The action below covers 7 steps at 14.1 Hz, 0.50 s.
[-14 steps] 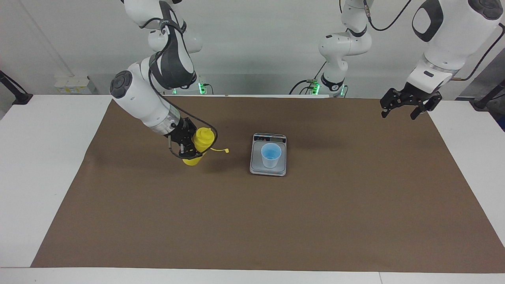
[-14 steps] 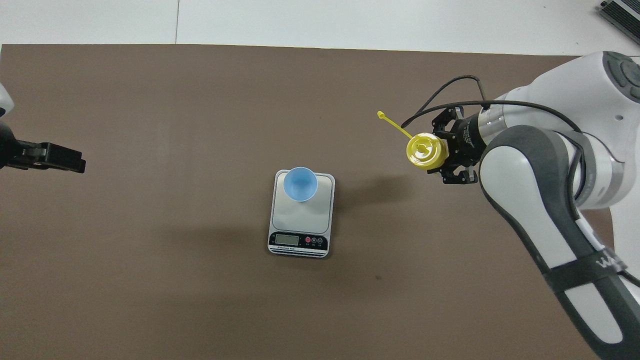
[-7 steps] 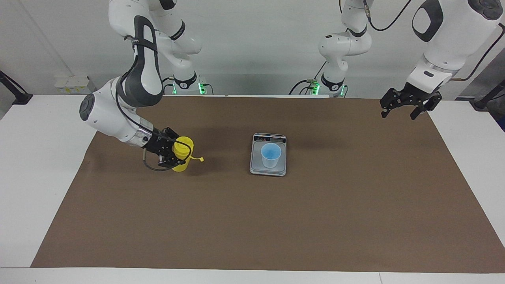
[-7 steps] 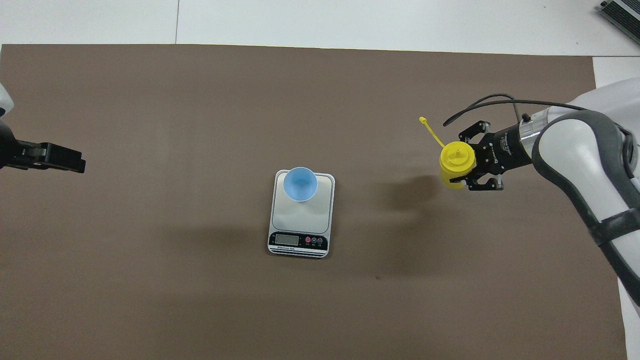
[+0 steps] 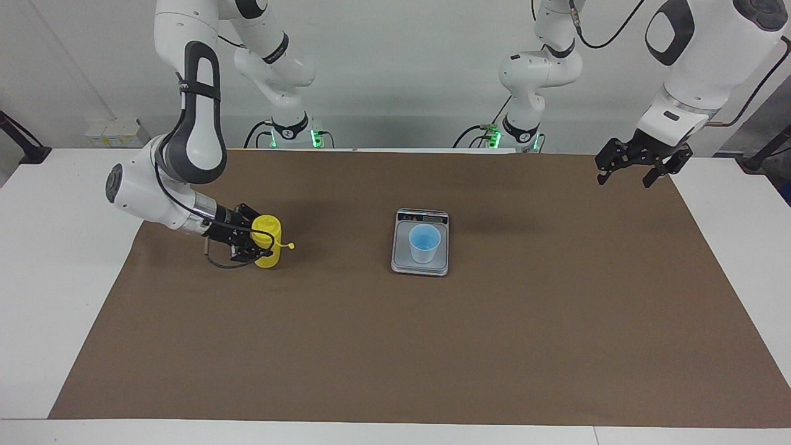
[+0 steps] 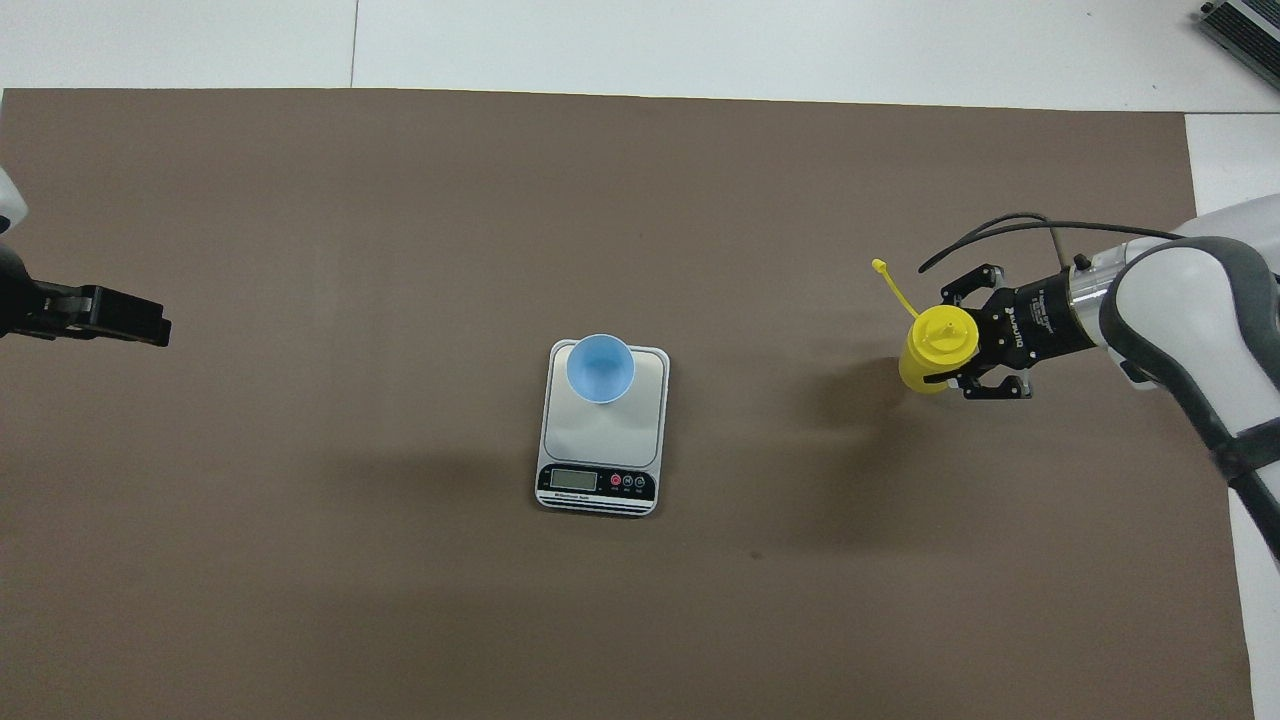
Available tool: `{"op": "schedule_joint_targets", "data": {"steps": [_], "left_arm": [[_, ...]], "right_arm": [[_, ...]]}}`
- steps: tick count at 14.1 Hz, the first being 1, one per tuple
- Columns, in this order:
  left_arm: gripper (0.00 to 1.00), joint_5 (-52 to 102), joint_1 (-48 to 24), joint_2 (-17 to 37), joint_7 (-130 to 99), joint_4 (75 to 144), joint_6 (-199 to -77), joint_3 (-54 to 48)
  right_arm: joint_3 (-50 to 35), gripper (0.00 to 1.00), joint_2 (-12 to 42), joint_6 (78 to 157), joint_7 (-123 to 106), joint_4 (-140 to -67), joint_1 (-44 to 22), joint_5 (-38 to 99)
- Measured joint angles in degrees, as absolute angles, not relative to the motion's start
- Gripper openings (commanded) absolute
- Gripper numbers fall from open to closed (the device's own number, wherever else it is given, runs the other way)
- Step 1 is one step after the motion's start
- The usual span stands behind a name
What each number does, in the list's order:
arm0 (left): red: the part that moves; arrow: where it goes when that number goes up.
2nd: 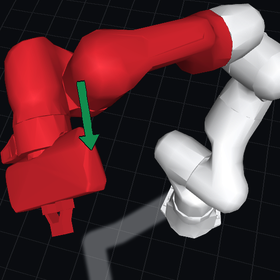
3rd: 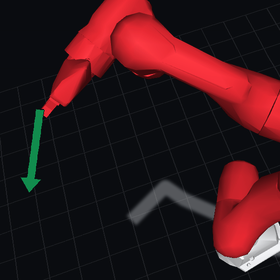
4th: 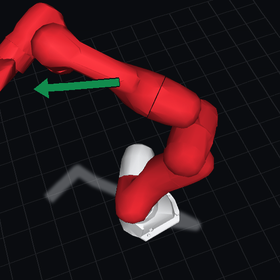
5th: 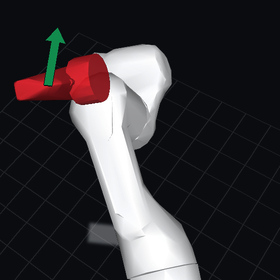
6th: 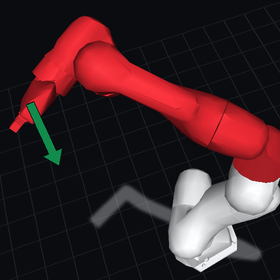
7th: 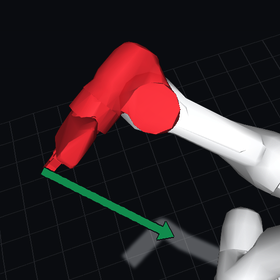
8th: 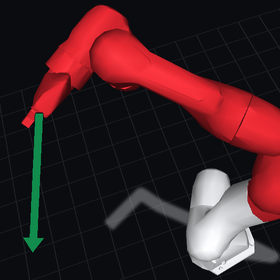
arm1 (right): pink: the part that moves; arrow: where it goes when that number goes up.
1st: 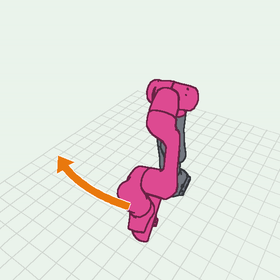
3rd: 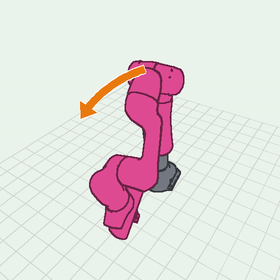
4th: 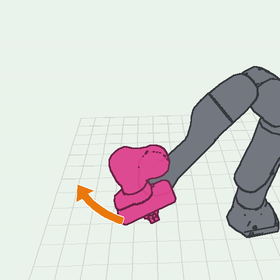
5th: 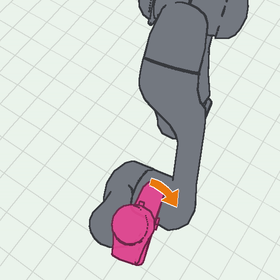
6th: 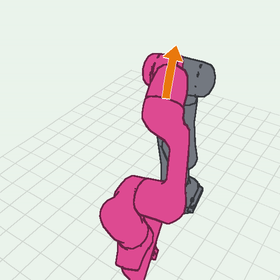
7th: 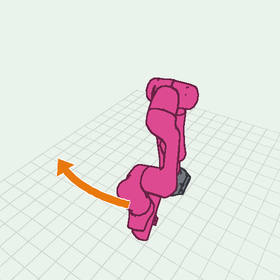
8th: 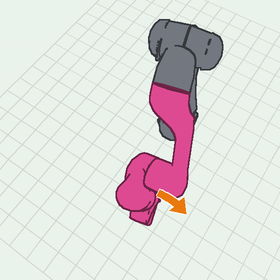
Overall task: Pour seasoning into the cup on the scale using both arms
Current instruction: 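Lower the bottle to the table and open the right gripper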
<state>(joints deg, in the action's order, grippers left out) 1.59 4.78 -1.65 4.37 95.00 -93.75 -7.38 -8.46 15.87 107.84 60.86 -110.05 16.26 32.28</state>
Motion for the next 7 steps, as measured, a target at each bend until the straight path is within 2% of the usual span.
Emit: {"op": "schedule_joint_targets", "data": {"steps": [1,7], "left_arm": [[1.00,1.59,4.78,-1.65,4.37,95.00,-93.75,-7.38],[1.00,1.59,4.78,-1.65,4.37,95.00,-93.75,-7.38]], "right_arm": [[-8.46,1.00,15.89,107.97,60.80,-110.13,16.26,32.31],[-8.40,1.00,12.74,108.43,60.57,-109.35,16.61,32.11]]}}
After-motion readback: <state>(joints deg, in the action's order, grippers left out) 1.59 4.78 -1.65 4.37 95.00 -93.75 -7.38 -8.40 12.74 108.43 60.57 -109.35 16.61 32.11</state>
